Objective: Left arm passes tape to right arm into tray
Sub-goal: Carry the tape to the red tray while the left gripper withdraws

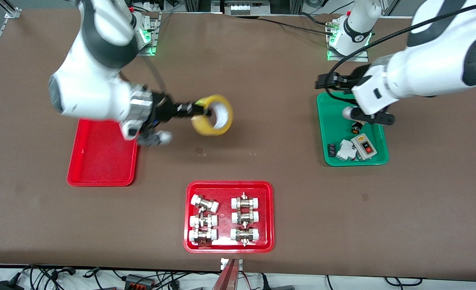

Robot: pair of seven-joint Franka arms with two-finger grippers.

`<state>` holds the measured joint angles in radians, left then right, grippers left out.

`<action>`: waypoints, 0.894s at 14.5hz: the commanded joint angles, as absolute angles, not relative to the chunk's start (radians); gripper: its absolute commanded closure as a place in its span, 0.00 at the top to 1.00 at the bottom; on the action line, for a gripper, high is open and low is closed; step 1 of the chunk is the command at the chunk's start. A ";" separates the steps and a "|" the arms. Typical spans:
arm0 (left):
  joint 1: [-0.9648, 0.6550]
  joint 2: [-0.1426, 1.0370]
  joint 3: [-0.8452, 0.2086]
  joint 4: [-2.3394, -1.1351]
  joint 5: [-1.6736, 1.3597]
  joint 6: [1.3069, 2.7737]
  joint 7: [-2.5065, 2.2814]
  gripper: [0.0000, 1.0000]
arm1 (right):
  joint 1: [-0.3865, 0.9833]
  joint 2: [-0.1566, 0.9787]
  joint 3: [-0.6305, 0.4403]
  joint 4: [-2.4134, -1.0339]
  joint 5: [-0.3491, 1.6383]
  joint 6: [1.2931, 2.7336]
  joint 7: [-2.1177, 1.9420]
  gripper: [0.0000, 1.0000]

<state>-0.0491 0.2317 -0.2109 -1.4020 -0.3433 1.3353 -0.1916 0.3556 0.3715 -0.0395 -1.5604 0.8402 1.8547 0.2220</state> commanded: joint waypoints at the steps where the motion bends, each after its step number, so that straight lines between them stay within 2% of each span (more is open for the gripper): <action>1: 0.006 0.163 -0.215 -1.420 -0.222 1.307 -0.092 1.00 | 0.179 0.446 -0.023 -1.549 0.845 1.757 0.118 0.33; 6: 0.035 0.127 -0.213 -1.439 -0.092 1.331 -0.081 1.00 | -0.145 0.567 -0.023 -1.548 0.792 1.563 -0.206 0.33; 9: 0.067 0.108 -0.222 -1.480 -0.072 1.391 -0.019 1.00 | -0.233 0.629 -0.023 -1.546 0.698 1.558 -0.433 0.33; 13: 0.101 0.014 -0.225 -1.624 -0.077 1.494 0.032 1.00 | -0.284 0.704 -0.023 -1.543 0.699 1.563 -0.544 0.33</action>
